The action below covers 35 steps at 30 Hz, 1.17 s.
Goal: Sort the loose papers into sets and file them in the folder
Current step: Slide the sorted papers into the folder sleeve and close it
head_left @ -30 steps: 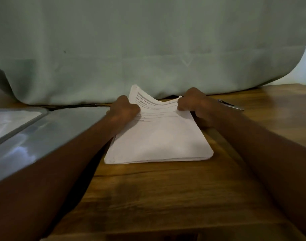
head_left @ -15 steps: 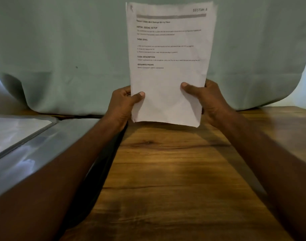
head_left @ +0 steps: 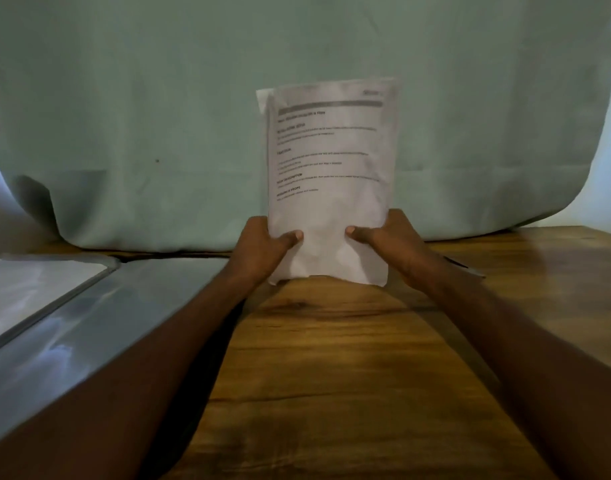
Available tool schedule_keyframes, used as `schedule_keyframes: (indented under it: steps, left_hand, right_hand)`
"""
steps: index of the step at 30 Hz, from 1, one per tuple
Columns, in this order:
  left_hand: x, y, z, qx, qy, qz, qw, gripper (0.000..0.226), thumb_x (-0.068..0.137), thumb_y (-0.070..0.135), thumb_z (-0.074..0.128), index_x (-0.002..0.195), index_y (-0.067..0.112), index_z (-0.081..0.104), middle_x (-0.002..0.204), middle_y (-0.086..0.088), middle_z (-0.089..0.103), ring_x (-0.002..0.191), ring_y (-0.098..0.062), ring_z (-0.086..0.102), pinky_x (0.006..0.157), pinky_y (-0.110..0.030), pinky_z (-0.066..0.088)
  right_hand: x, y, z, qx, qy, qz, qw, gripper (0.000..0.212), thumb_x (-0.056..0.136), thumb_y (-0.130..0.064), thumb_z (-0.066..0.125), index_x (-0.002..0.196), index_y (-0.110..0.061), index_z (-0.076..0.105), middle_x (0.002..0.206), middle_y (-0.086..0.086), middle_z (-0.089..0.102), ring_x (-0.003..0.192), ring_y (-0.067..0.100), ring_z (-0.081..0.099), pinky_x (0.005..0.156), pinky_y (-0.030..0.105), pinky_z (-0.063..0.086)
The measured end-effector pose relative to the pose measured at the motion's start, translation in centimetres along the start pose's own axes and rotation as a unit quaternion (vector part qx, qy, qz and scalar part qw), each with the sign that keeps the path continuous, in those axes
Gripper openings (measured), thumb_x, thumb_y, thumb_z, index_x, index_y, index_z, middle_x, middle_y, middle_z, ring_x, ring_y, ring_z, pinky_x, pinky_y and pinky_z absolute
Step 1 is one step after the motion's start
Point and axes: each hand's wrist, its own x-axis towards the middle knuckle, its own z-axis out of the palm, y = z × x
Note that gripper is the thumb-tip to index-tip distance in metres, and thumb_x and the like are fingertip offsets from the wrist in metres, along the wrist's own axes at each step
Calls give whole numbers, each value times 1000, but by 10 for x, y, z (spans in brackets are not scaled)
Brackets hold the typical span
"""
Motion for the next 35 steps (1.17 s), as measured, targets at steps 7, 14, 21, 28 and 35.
schedule_keyframes:
  steps: [7,14,21,28,35]
  left_hand:
    - [-1,-8,2,24,-50,-22,998,40,91,20,77,127,5,64,108,-3,68,85,-5,64,70,-16,53]
    - [9,20,-59,-58,-107,-94,988,30,87,21,81,112,9,72,106,-10,77,94,-24,75,82,-38,63]
    - [20,-16,-174,126,-49,-93,986,40,97,47,65,108,10,75,100,-9,78,98,-29,74,93,-43,60]
    - [9,-79,-219,419,-173,-21,891,73,65,90,53,106,35,75,97,7,65,88,-8,63,82,-29,47]
    - [13,-107,-216,340,-63,54,937,9,85,31,82,90,24,80,90,4,69,73,-1,63,74,-24,48]
  right_hand:
    - [-7,8,7,-35,-4,13,999,53,90,-24,77,136,-9,56,119,3,65,99,18,61,78,24,51]
    - [-7,-11,10,139,-11,60,988,43,89,-19,78,128,-9,63,118,7,72,96,19,70,74,25,59]
    - [19,-25,83,214,-22,111,970,48,92,-13,75,135,0,57,124,10,67,108,28,65,90,39,56]
    - [56,-46,196,294,-52,110,948,24,100,-24,62,120,-11,66,112,8,72,96,24,68,86,40,59]
    - [83,-25,253,249,-30,38,967,6,101,-28,63,101,-22,61,96,3,68,75,17,64,47,26,45]
